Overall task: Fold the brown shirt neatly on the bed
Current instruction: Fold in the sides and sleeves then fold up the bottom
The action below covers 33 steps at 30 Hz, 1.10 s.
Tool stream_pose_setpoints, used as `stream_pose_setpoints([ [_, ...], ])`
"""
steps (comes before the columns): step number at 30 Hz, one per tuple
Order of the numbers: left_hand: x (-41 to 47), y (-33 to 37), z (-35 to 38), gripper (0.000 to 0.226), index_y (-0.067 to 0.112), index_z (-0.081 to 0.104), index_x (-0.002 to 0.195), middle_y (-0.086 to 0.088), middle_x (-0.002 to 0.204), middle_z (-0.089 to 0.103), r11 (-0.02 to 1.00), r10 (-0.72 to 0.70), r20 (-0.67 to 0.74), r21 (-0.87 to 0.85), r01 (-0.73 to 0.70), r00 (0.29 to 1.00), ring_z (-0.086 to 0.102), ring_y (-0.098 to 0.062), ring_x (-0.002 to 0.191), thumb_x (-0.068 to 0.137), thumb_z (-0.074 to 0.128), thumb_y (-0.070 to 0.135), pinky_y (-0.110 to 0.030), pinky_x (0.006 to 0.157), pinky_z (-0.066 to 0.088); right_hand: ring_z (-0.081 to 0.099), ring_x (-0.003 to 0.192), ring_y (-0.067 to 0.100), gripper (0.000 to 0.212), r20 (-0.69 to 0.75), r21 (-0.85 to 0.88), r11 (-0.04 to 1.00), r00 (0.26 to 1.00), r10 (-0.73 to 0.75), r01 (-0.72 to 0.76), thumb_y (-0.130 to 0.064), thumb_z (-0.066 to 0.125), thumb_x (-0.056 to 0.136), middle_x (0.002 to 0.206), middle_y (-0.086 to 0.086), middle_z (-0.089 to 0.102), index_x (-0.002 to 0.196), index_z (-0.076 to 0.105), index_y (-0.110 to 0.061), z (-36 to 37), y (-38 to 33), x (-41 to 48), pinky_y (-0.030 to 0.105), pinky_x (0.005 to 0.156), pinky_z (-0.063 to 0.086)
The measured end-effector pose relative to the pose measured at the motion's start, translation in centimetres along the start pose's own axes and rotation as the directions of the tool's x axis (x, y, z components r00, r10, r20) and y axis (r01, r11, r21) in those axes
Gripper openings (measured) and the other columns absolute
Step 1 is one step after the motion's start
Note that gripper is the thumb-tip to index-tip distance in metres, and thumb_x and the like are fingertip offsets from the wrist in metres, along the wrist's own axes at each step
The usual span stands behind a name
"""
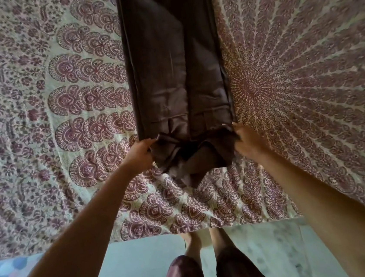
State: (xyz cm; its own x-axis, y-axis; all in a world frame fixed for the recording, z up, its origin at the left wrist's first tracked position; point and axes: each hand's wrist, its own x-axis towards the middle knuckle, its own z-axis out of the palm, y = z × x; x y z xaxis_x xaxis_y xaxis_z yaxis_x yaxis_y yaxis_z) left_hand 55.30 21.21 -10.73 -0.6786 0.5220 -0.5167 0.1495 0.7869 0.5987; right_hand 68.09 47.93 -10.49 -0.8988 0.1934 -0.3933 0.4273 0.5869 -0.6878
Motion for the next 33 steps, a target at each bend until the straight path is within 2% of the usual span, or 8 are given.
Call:
stream_pose_setpoints([
  [3,1.0,2.0,-2.5,0.034,0.011,0.057,0.101,0.001,0.071,0.06,0.902,-0.129,-0.12,-0.426,0.066,0.984,0.059,0.001,0.057,0.089,0.04,-0.015,-0.005,0.052,0.045,0.048,0.045,-0.002,0.036,-0.11,0.396,0.911,0.979,0.172,-0.115,-0.004,0.056,0.086,0.054,-0.007,0.053,0.056,0.057,-0.024,-1.5,-2.1,1.7,0.02,0.048,0.036],
  [5,2.4,3.0,-5.0,0.023,0.006,0.058,0.092,0.004,0.068,0.062,0.793,-0.163,-0.134,-0.608,0.049,0.977,0.061,0.005,0.057,0.093,0.04,-0.009,-0.008,0.058,0.049,0.047,0.046,-0.001,0.018,-0.145,0.519,0.849,0.968,0.204,-0.101,-0.011,0.06,0.084,0.058,-0.003,0.054,0.067,0.063,-0.016,-3.1,-3.1,3.9,0.021,0.049,0.036],
  [9,7.6,3.9,-7.5,0.011,0.017,0.061,0.097,0.003,0.086,0.064,0.653,-0.309,-0.246,-0.757,0.017,0.919,0.06,-0.012,0.083,0.093,0.054,0.024,-0.028,0.081,0.049,0.047,0.056,-0.003,0.019,-0.295,0.433,0.901,0.943,0.151,-0.009,-0.028,0.059,0.086,0.071,0.003,0.053,0.083,0.059,-0.009,-5.4,-4.3,9.5,0.016,0.054,0.034],
  [11,11.1,4.0,-7.7,0.023,0.013,0.062,0.106,0.0,0.089,0.065,0.663,-0.376,-0.303,-0.749,0.026,0.876,0.061,-0.015,0.083,0.092,0.055,0.03,-0.029,0.078,0.048,0.057,0.085,0.007,0.027,-0.323,0.412,0.911,0.936,0.141,0.005,-0.029,0.058,0.089,0.09,-0.001,0.057,0.107,0.059,-0.007,-6.1,-4.9,12.6,0.016,0.067,0.04],
  [14,15.3,3.5,-7.6,0.03,0.008,0.06,0.115,-0.012,0.101,0.065,0.763,-0.437,-0.378,-0.637,0.114,0.816,0.062,-0.027,0.096,0.092,0.056,0.028,-0.033,0.081,0.048,0.044,0.124,0.018,0.051,-0.23,0.427,0.895,0.943,0.24,-0.124,-0.024,0.055,0.092,0.128,0.003,0.049,0.139,0.038,-0.01,-6.4,-4.2,16.9,0.018,0.09,0.034],
  [20,17.9,2.9,-7.4,0.033,0.009,0.062,0.111,-0.011,0.094,0.065,0.82,-0.48,-0.457,-0.538,0.197,0.749,0.06,-0.025,0.084,0.095,0.049,0.035,-0.032,0.073,0.046,0.056,0.103,0.019,0.051,-0.174,0.503,0.833,0.917,0.359,-0.231,-0.03,0.063,0.087,0.12,0.009,0.059,0.131,0.047,-0.009,-5.6,-1.6,20.1,0.028,0.078,0.042],
  [25,18.8,2.7,-7.7,0.033,0.006,0.065,0.095,-0.012,0.08,0.062,0.868,-0.457,-0.547,-0.448,0.216,0.701,0.056,-0.025,0.074,0.095,0.048,0.034,-0.031,0.065,0.04,0.06,0.092,0.036,0.035,-0.409,0.299,0.934,0.857,0.312,-0.197,-0.031,0.057,0.09,0.096,0.02,0.065,0.105,0.059,0.0,-5.4,-1.3,21.9,0.032,0.071,0.04],
  [33,18.9,3.3,-7.8,0.034,0.011,0.046,0.107,-0.016,0.103,0.064,0.832,-0.521,-0.562,-0.165,0.53,0.643,0.062,-0.035,0.093,0.092,0.051,0.041,-0.037,0.069,0.041,0.063,0.088,0.036,0.04,-0.469,-0.207,0.927,0.863,0.187,-0.312,-0.038,0.056,0.089,0.094,0.019,0.065,0.106,0.051,-0.002,-5.2,-1.3,21.9,0.032,0.06,0.036],
])
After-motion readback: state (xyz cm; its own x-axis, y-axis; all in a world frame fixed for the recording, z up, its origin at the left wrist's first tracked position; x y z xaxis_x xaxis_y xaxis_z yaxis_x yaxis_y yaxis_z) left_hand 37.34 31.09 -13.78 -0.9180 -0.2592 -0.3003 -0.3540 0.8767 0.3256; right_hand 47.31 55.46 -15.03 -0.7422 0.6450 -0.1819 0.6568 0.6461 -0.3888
